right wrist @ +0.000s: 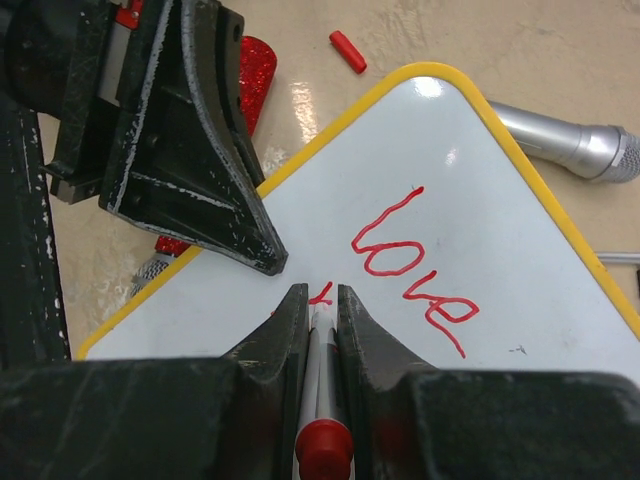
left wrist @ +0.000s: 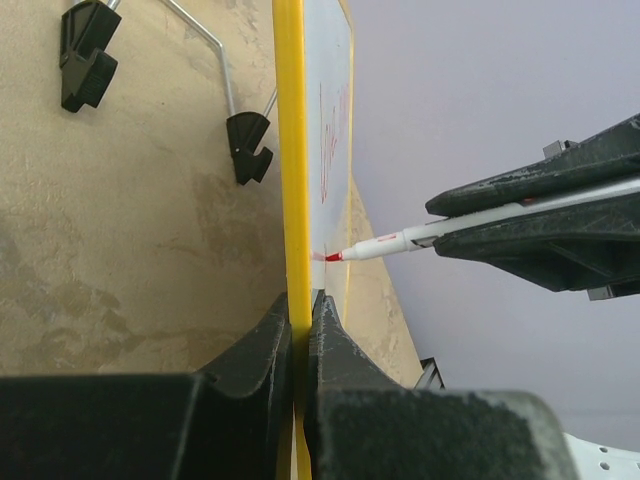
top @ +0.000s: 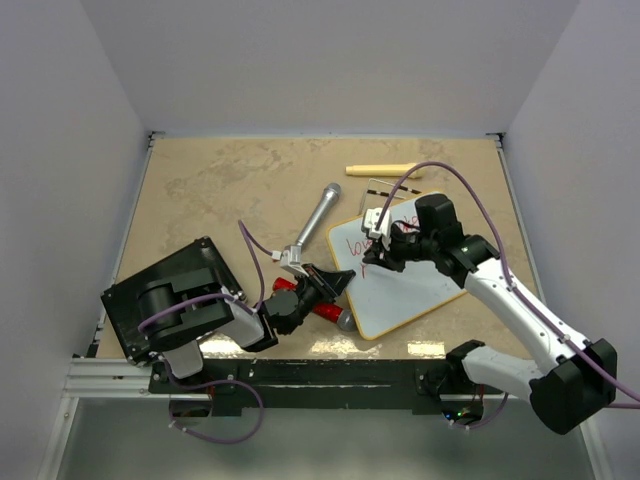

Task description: Write a sentence on the whiteboard

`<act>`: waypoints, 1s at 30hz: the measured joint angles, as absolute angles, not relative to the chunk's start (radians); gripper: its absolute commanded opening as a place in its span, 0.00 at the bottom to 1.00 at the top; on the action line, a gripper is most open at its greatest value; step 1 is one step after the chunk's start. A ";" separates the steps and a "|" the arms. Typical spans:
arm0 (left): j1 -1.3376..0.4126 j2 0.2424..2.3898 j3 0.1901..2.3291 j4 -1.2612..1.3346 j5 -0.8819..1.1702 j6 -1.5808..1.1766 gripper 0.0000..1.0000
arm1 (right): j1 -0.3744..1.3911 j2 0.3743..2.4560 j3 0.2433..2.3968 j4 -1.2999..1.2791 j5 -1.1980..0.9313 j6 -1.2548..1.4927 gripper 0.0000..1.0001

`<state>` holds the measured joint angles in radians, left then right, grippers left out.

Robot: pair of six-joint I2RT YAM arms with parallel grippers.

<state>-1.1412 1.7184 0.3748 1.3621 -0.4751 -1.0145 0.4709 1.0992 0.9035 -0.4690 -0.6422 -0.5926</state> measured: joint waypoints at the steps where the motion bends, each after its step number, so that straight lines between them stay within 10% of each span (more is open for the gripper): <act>1: -1.141 1.718 0.375 1.365 -0.475 -1.013 0.00 | 0.471 1.094 0.904 -0.481 -0.654 -0.607 0.00; 30: -1.141 1.718 0.374 1.368 -0.474 -1.011 0.00 | 0.377 1.012 0.902 -0.500 -0.725 -0.635 0.00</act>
<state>-1.1412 1.7184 0.3744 1.3682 -0.4740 -1.0115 0.3771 1.0119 0.9016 -0.4999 -0.7254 -0.6346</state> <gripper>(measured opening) 0.075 0.139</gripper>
